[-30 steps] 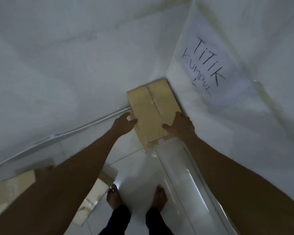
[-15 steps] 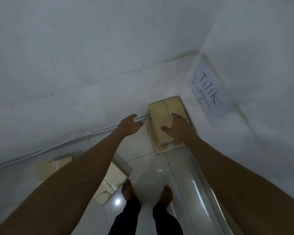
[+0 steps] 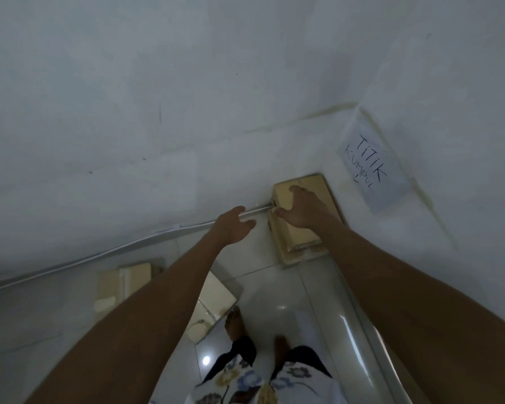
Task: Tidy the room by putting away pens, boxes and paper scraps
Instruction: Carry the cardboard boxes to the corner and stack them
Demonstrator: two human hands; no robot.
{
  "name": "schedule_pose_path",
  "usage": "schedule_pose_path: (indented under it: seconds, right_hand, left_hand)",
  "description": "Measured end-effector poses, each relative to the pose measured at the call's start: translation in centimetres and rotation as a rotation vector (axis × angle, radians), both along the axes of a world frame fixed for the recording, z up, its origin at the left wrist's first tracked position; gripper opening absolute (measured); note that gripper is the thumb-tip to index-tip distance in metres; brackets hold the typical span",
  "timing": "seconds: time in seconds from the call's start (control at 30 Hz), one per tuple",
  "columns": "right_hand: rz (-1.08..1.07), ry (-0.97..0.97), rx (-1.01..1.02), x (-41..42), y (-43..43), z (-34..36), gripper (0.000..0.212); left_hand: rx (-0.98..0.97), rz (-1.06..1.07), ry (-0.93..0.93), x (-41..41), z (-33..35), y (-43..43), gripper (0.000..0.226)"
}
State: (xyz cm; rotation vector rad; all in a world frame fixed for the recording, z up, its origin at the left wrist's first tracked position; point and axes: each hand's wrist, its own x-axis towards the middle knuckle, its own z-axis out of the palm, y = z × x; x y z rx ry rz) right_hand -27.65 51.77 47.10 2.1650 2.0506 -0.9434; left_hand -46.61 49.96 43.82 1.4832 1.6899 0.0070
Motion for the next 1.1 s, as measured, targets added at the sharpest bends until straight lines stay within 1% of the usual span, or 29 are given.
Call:
schedule_pose_path:
  seconds: [0.27,0.47,0.63,0.73,0.87,0.97,1.1]
  right_hand:
    - [0.14,0.022,0.003,-1.3,-2.0,0.6,0.079]
    - [0.217,0.004,0.017,-0.8,-3.7,1.0,0.075]
    - [0.277,0.02,-0.016,-1.3,-5.7,1.3,0.085]
    - [0.302,0.021,-0.017,-2.2,-6.6,1.2,0.084]
    - [0.338,0.006,-0.031,-3.9,-7.6,1.6,0.083]
    - [0.325,0.015,-0.025,-5.4,-8.1,1.6,0.086]
    - [0.359,0.002,-0.02,-8.6,-9.6,1.6,0.084]
  left_hand:
    - [0.039,0.118,0.028,-2.2,1.2,-3.9,0.062]
    - [0.098,0.15,0.024,-1.7,2.7,-6.6,0.06]
    - [0.085,0.209,-0.019,-1.4,2.7,-9.7,0.062]
    - [0.066,0.241,-0.016,-2.1,2.6,-11.6,0.064]
    - [0.054,0.264,-0.001,-3.9,2.4,-13.5,0.065]
    - [0.06,0.277,0.007,-5.6,2.8,-14.4,0.064]
    - [0.07,0.274,0.019,-9.4,3.1,-16.2,0.058]
